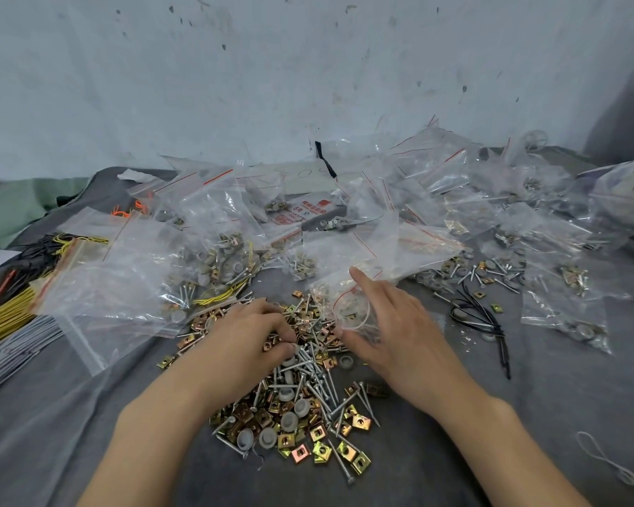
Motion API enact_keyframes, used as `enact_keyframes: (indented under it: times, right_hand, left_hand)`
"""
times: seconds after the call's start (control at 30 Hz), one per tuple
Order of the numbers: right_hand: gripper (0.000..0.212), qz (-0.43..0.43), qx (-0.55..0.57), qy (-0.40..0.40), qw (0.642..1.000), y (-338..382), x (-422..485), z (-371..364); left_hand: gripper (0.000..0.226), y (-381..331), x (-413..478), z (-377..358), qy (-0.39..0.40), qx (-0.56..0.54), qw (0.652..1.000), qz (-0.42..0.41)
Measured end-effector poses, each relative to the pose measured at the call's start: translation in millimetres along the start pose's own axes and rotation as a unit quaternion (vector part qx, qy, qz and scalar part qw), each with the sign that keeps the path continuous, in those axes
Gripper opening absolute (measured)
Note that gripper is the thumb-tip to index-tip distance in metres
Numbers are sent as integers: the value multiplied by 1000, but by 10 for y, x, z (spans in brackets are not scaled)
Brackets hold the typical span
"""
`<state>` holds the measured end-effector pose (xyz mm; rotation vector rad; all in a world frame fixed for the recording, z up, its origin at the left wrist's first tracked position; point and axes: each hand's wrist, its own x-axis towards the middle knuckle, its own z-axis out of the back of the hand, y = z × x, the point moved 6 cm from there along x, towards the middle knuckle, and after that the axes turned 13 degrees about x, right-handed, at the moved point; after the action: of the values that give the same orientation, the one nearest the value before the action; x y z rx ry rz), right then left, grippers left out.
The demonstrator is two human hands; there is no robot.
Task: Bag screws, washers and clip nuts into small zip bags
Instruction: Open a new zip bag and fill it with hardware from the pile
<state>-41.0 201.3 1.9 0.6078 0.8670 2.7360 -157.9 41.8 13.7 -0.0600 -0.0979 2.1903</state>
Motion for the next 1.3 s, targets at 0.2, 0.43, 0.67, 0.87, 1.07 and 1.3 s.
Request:
enact_keyframes:
  times: [0.2,0.43,0.67,0.87,1.07,1.3]
  right_hand:
    - [83,4,2,-2,1000,2,-13,-6]
    - [82,18,3,-12,1000,17,2,-19]
    - [79,29,28,-44,998,3,9,42]
    - [85,18,63,-60,996,-55,16,124]
    - [82,-11,182,-106,977,-190,1,309]
    - [69,-37,327,-219,919,-296,-42,674]
  left_hand:
    - [4,-12,24,111,-80,-47,996,2]
    - [5,-250,128,297,-177,-217,960,18]
    - [19,-508,214,380,-168,-279,945,-13]
    - [13,-423,188,421,-175,-265,948,-1]
    - [21,-603,142,-18,-7,-49,996,-79]
    - [26,-656,127,-138,-28,68,992,-102]
